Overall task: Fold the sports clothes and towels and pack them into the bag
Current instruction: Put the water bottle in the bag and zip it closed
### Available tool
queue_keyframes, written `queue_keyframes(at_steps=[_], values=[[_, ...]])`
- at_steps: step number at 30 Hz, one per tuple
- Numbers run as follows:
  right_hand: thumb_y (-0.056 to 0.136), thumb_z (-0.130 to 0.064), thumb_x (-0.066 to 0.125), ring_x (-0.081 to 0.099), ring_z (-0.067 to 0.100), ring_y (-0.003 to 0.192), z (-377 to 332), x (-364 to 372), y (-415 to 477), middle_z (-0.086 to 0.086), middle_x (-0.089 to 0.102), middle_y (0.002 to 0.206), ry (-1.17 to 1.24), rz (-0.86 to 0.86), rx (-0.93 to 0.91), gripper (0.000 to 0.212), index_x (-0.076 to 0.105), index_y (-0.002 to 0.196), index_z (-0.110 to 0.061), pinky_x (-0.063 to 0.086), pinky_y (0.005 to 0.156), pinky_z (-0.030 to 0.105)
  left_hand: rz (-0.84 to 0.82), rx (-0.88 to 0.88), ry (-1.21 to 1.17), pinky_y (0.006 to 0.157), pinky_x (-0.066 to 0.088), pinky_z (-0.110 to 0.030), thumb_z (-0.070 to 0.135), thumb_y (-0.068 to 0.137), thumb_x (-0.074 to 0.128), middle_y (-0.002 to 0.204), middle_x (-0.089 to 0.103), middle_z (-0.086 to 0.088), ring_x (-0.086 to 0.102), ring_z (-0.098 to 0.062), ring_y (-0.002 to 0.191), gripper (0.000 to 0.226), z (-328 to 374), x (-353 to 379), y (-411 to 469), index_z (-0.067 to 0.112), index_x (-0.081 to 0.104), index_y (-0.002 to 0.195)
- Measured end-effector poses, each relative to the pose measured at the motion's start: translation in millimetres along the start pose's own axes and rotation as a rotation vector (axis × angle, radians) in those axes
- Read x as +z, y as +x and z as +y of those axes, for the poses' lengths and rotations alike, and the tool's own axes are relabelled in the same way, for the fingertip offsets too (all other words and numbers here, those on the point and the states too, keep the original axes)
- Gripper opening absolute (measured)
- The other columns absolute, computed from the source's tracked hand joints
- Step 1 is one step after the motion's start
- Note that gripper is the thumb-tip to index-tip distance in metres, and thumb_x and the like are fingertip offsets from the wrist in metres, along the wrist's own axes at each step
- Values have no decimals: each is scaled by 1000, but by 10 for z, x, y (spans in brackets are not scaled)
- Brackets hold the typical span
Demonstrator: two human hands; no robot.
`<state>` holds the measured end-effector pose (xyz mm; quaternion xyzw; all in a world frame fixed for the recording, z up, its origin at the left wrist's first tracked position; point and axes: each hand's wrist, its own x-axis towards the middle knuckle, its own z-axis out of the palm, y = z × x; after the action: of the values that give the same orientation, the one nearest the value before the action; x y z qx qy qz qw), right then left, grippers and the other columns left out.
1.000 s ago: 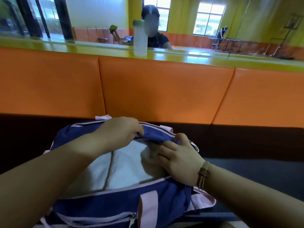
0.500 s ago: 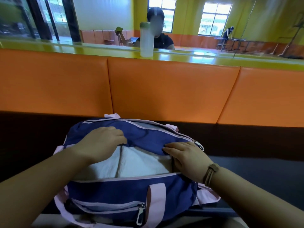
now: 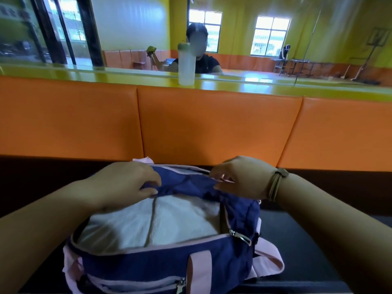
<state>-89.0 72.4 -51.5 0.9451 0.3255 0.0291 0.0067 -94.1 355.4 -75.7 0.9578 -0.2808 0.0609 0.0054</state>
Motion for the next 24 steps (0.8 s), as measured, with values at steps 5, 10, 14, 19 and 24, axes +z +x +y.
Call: queue_keyframes(at_steps=[5,10,14,19,24], values=[[90,-40,53,61,17,99,156,-288,369,-9,66,109,-27,23,4,29,58,117,-31,52,82,37,-28,-29,12,82,48,-28,42,90,55,103,59,22,55,-1,96,19,-188,-219,386,38,62,107],[90,-40,53,60,13,100,347,-548,805,-13,66,110,-67,73,32,28,58,117,-33,50,81,30,-31,-103,52,76,50,-28,47,89,54,91,55,24,53,1,89,16,-464,-385,851,39,62,102],[90,-46,50,59,17,102,624,-742,1263,-11,66,110,-134,144,111,27,57,115,-35,50,81,32,41,-153,127,77,48,-28,46,90,53,103,60,19,54,-2,97,18,-747,-507,1300,36,60,104],[89,-46,49,59,25,103,954,-954,1861,-4,63,114,-243,342,194,33,51,120,-34,53,77,37,143,-214,190,93,44,-32,49,91,49,126,45,14,43,-11,120,36,-1144,-527,1829,38,47,125],[87,-41,58,48,29,119,1190,-1166,2480,5,47,134,-201,531,232,57,36,137,-24,49,87,41,300,-289,206,109,28,-30,53,91,47,151,23,9,21,-15,138,63,-1501,-457,2283,36,22,146]])
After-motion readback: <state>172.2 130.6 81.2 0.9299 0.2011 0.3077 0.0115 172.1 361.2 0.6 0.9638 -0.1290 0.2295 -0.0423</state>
